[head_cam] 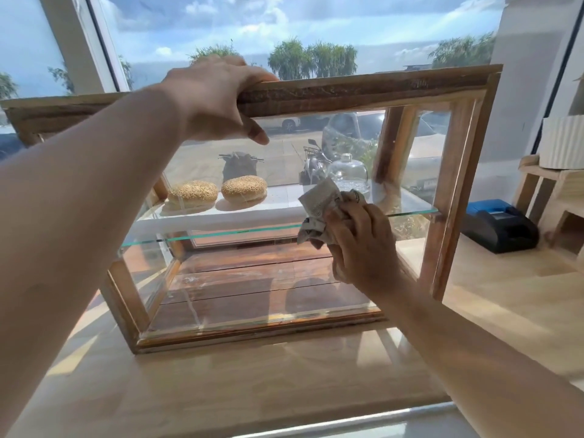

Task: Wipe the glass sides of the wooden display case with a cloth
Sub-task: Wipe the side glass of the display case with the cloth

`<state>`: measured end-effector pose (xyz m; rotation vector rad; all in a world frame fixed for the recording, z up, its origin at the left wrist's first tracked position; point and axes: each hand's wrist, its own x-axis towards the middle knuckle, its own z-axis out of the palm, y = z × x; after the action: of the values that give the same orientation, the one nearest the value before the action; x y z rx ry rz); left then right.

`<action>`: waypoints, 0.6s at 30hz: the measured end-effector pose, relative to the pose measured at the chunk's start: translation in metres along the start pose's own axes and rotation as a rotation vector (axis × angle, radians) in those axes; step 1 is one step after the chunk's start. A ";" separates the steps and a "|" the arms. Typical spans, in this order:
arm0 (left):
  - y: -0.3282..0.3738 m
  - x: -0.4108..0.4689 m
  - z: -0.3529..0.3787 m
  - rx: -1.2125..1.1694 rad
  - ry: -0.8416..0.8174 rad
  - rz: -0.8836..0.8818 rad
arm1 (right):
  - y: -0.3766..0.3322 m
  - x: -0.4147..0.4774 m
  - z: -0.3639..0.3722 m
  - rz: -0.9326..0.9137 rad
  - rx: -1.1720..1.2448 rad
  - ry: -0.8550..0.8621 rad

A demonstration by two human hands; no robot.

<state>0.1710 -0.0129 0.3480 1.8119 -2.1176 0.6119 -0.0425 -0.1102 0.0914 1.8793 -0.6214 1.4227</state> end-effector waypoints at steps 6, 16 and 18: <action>0.002 0.000 -0.002 0.041 -0.032 -0.016 | -0.009 -0.089 -0.003 -0.221 0.030 -0.274; 0.002 0.001 -0.002 0.043 -0.036 -0.003 | 0.046 -0.088 -0.035 -0.397 -0.064 -0.325; 0.001 0.001 -0.002 0.033 -0.027 0.002 | 0.054 -0.058 -0.034 -0.328 -0.079 -0.220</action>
<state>0.1694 -0.0125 0.3496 1.8461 -2.1394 0.6302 -0.1194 -0.1207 0.0537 1.9829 -0.4382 0.9786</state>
